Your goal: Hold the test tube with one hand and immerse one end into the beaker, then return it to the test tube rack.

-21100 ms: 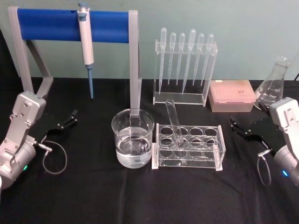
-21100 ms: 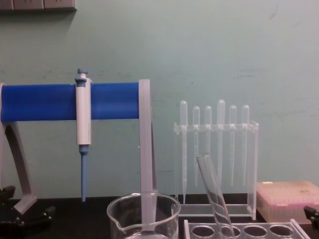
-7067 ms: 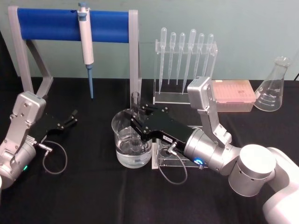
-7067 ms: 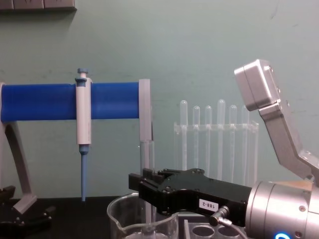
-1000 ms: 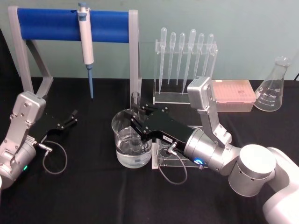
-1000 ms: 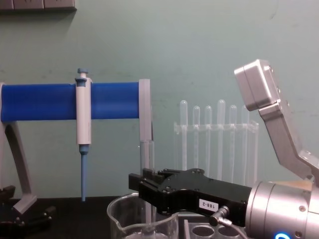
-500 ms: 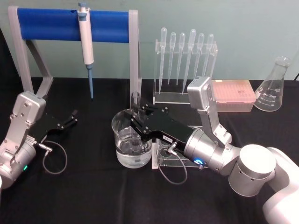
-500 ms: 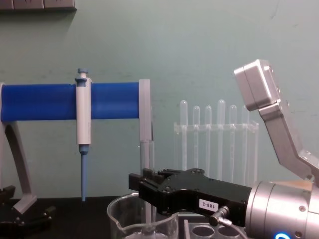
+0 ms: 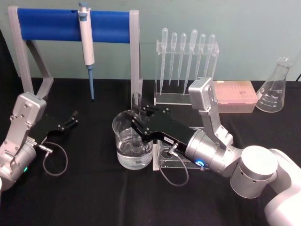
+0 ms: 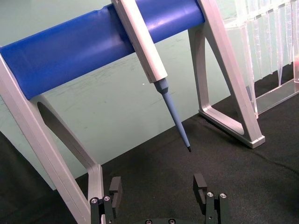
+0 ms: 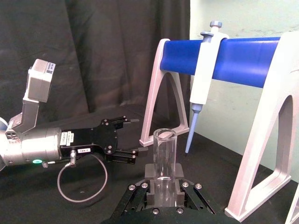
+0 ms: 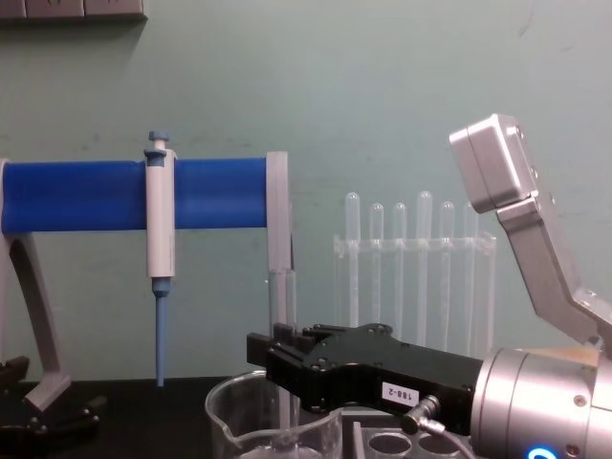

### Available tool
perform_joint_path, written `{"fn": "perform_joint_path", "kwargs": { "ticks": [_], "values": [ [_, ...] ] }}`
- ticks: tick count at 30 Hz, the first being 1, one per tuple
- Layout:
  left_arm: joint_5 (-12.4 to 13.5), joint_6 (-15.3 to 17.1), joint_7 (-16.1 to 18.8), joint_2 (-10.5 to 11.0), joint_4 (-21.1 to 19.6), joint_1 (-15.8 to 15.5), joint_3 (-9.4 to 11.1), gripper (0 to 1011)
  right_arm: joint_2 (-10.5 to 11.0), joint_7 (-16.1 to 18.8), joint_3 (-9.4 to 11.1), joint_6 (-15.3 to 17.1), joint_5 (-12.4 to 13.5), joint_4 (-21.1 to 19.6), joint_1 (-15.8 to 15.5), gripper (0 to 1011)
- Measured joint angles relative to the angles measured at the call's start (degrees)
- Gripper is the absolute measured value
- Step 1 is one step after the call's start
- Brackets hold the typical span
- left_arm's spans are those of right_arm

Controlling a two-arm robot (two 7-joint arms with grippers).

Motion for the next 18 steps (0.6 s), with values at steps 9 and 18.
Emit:
{"fn": "perform_joint_path", "kwargs": {
  "ticks": [9,18],
  "values": [
    [0.0,0.0,0.0,0.0,0.0,0.0,0.0,1000,0.0,0.0,0.0,0.0,0.0,0.0,0.0,224],
    [0.0,0.0,0.0,0.0,0.0,0.0,0.0,1000,0.0,0.0,0.0,0.0,0.0,0.0,0.0,224]
  ]
}}
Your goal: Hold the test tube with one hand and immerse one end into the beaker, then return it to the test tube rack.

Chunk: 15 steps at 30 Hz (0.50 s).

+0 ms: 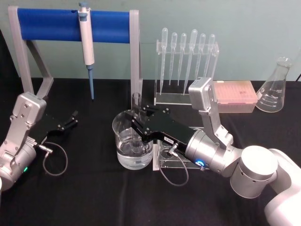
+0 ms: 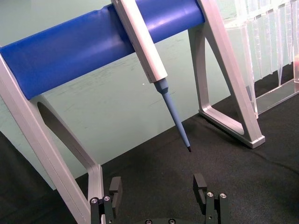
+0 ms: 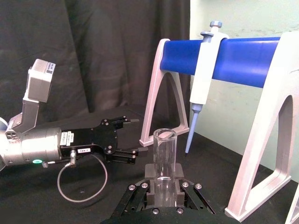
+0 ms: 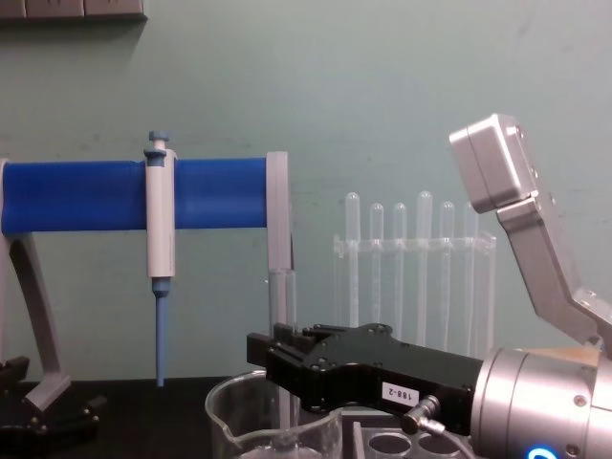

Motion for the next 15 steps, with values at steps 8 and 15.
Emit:
{"fn": "perform_joint_path", "kwargs": {
  "ticks": [8,15],
  "values": [
    [0.0,0.0,0.0,0.0,0.0,0.0,0.0,1000,0.0,0.0,0.0,0.0,0.0,0.0,0.0,224],
    [0.0,0.0,0.0,0.0,0.0,0.0,0.0,1000,0.08,0.0,0.02,0.25,-0.09,-0.44,0.01,224]
  ]
}}
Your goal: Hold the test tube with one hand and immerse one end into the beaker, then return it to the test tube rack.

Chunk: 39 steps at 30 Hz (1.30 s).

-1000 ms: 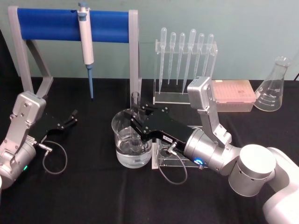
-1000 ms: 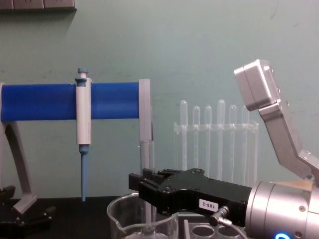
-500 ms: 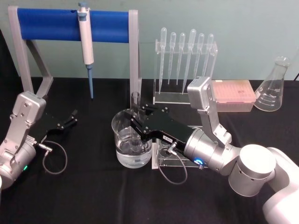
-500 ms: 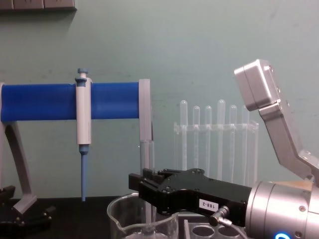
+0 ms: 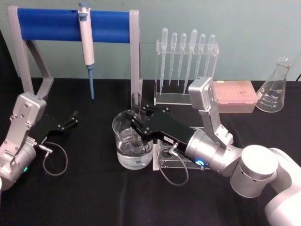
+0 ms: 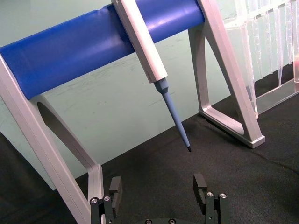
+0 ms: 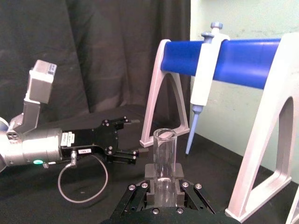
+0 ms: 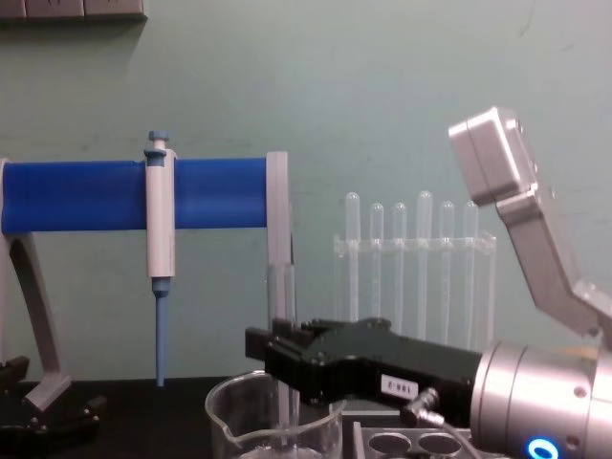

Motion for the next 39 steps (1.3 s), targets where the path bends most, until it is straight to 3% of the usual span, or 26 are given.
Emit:
{"fn": "perform_joint_path", "kwargs": {
  "ticks": [7,11,21,28,32,39],
  "values": [
    [0.0,0.0,0.0,0.0,0.0,0.0,0.0,1000,0.98,0.23,0.38,2.46,-0.07,-3.61,0.66,224],
    [0.0,0.0,0.0,0.0,0.0,0.0,0.0,1000,1.97,0.51,0.85,4.94,0.54,-7.42,1.92,224],
    [0.0,0.0,0.0,0.0,0.0,0.0,0.0,1000,5.13,-0.56,3.09,7.24,2.06,-16.28,3.75,224],
    [0.0,0.0,0.0,0.0,0.0,0.0,0.0,1000,9.44,-3.23,6.35,8.56,2.79,-21.27,0.26,224],
    [0.0,0.0,0.0,0.0,0.0,-0.01,0.0,1000,12.33,-4.74,8.94,8.83,3.48,-23.24,-3.44,224],
    [0.0,0.0,0.0,0.0,0.0,0.0,0.0,1000,13.82,-5.48,10.05,8.7,3.74,-23.16,-7.19,224]
  ]
}}
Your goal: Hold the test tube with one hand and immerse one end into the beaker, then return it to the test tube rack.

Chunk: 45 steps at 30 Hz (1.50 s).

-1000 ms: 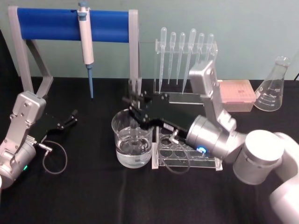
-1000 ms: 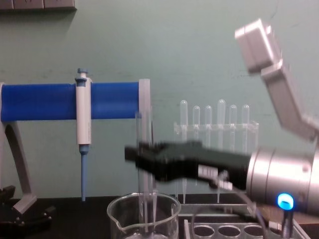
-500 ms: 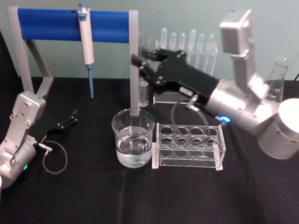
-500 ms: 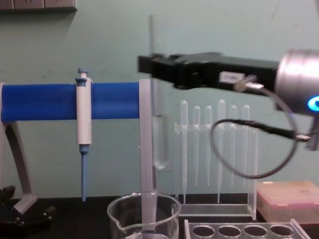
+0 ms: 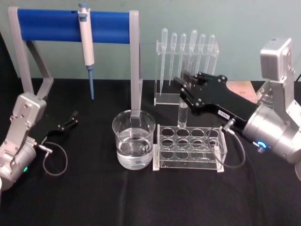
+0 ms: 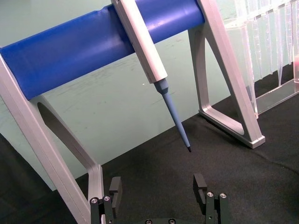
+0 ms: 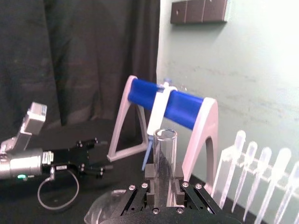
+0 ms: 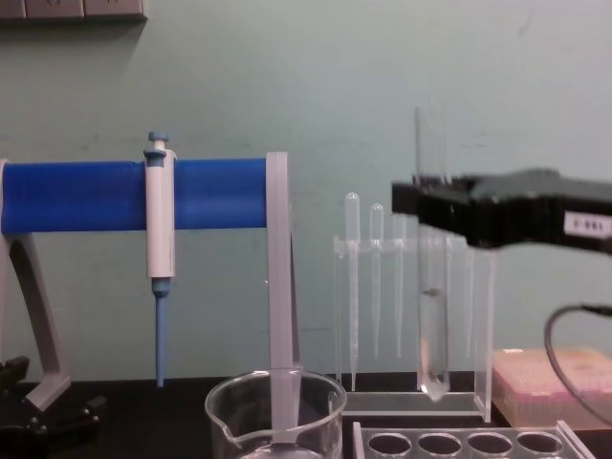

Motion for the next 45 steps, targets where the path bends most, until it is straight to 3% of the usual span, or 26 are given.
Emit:
{"fn": "perform_joint_path", "kwargs": {
  "ticks": [12,45],
  "values": [
    [0.0,0.0,0.0,0.0,0.0,0.0,0.0,1000,-0.48,-0.54,0.15,-0.96,-1.17,1.21,-2.64,224],
    [0.0,0.0,0.0,0.0,0.0,-0.01,0.0,1000,-3.28,0.63,-1.23,-1.71,-4.17,7.66,-2.33,224]
  ]
}}
